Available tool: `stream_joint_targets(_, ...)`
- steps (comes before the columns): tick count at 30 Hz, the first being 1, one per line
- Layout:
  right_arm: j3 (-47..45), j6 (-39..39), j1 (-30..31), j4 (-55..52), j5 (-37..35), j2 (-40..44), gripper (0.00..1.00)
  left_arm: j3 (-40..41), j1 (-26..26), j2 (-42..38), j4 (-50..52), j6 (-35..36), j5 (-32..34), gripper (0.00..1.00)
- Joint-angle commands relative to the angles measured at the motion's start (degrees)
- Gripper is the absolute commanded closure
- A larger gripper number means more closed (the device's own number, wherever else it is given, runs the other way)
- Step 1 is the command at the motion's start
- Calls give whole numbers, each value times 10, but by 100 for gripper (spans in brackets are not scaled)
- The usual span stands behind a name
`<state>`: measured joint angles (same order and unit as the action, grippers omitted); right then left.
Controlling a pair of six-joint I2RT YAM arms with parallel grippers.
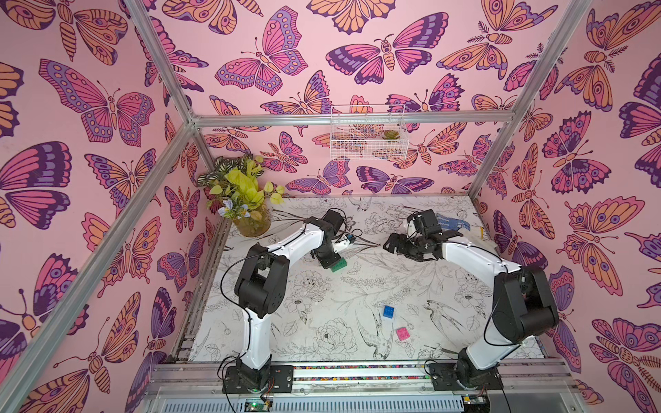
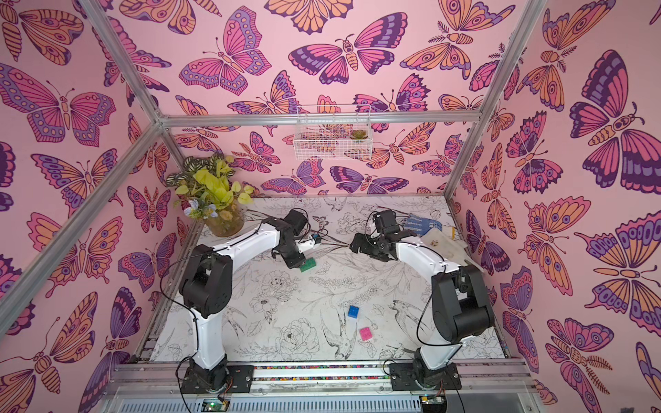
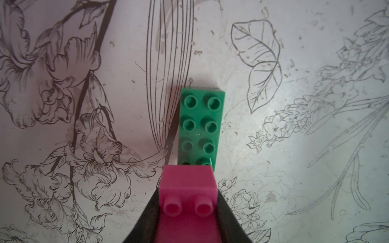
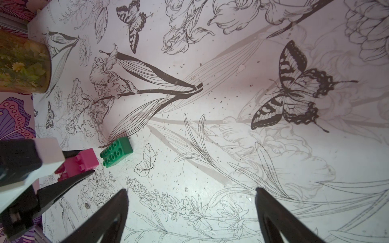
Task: Assemble the letter v with lego
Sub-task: Adjust the lego brick at the center of the board.
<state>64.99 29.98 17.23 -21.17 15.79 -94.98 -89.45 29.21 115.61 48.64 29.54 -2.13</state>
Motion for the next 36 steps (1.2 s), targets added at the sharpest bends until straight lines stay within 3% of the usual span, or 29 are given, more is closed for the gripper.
stream_joint_targets(1,14,-3,4,3,3,0,6,-10,-4,11,24,5,-10,74)
stream_joint_targets(36,12,-4,6,12,15,-10,5,13,0,25,28,4,-4,75)
